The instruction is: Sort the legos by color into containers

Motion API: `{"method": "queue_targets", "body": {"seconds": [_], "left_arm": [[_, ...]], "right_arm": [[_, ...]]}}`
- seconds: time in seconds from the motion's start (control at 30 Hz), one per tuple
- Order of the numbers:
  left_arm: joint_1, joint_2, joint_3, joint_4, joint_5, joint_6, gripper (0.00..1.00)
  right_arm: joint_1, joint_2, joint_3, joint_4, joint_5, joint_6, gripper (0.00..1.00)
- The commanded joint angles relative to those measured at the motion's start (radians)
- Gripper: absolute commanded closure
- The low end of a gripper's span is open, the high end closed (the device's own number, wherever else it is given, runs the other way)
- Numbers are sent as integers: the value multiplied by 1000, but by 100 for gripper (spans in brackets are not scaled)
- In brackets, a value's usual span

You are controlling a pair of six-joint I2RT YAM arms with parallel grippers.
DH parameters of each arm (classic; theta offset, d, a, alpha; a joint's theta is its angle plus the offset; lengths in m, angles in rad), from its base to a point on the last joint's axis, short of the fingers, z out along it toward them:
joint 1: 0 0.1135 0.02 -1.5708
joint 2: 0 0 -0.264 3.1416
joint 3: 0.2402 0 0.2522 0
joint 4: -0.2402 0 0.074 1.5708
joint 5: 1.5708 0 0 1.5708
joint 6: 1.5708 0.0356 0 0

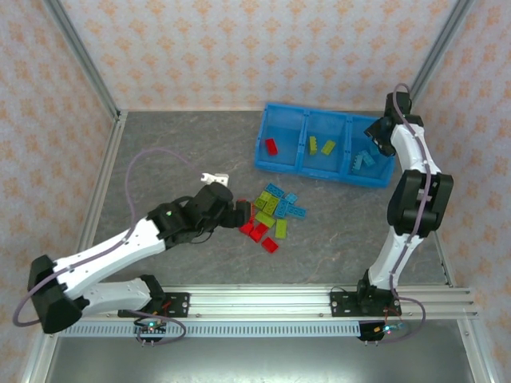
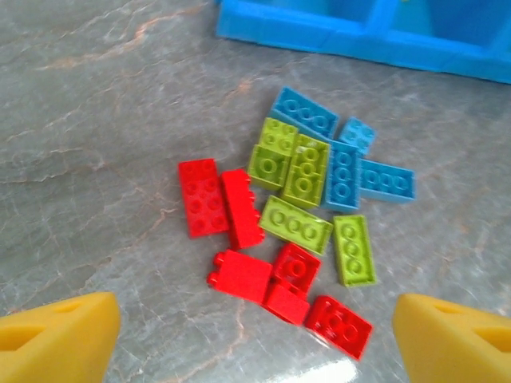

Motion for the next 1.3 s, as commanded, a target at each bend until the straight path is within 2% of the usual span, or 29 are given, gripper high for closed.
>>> {"method": "queue_targets", "body": {"seconds": [0.0,0.13,0.2,0.33,0.4,0.5,0.57,0.7,0.97,1.03,1.17,1.27], "left_arm": [[68,102,43,46,37,-110,12],[128,241,77,96,81,-140,14],[135,326,125,74,71,-115,16],[140,461,180,66,70,-84,23],[147,512,191,65,55,-76,38],[158,556,189,83,54,-62,52],[163,576,183,119,89,-40,56],[162,609,204,153,182,-2,58],[166,607,183,87,59,-20,75],[168,597,160,95,47,-26,76],[171,599,132,132,72,-19,74],[171,629,139,166,127,5,56]], "right_arm": [[9,-235,-136,-69,-128,12,32],[100,-536,-387,-56,-208,-7,28],[187,-685,-478,-84,-252,-31,25],[384,-868,-568,-208,-300,-21,24],[471,-934,-617,-244,-316,19,23],[545,-1003,-672,-256,-324,68,23],[554,-1024,-679,-279,-301,72,22],[555,-1005,-655,-312,-267,42,21],[554,-978,-668,-262,-305,59,21],[554,-978,-671,-263,-301,63,21],[555,-979,-673,-263,-301,66,21],[555,-979,-677,-264,-299,68,21]]}}
